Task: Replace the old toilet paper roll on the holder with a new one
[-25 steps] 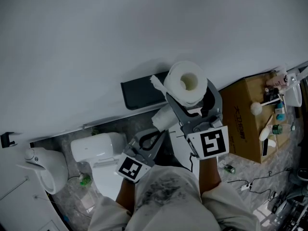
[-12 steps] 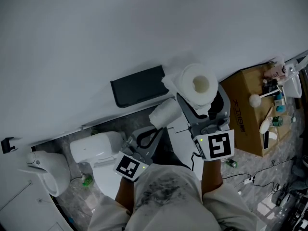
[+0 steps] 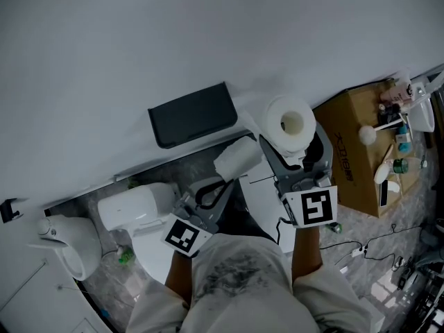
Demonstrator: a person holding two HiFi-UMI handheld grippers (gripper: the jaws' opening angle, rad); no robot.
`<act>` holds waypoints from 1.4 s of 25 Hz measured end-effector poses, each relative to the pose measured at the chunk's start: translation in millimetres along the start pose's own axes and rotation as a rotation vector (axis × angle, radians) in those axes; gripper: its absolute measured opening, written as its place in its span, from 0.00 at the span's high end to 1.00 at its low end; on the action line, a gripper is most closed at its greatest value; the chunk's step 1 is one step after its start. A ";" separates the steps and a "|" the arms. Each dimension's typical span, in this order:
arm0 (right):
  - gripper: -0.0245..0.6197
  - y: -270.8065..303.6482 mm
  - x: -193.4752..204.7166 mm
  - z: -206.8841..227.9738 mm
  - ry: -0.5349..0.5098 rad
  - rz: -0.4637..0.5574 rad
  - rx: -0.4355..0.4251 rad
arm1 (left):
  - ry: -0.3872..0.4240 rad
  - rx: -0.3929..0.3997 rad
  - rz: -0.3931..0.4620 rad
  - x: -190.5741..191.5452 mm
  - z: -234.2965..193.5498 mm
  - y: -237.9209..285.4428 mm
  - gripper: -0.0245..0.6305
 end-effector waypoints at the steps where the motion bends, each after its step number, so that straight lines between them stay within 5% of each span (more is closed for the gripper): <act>1: 0.37 0.4 3.4 -0.1 -0.003 -0.008 -0.002 | 0.000 0.002 0.000 1.6 0.2 1.0 0.94; 20: 0.37 20.4 53.6 -23.1 -0.095 -0.113 -0.025 | -0.039 -0.009 -0.005 38.8 -6.7 -5.1 0.94; 35: 0.37 65.8 95.1 -39.5 -0.265 -0.250 -0.037 | -0.066 -0.033 -0.011 56.8 -22.5 -11.4 0.94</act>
Point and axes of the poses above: the fingertips, and each gripper's own axes: y forward along the fingers, z to its right, x out of its underside, the point moved 5 cm from there along -y, backward along the fingers, and after that the axes turned 14 degrees about -z, right-handed, at the moved point
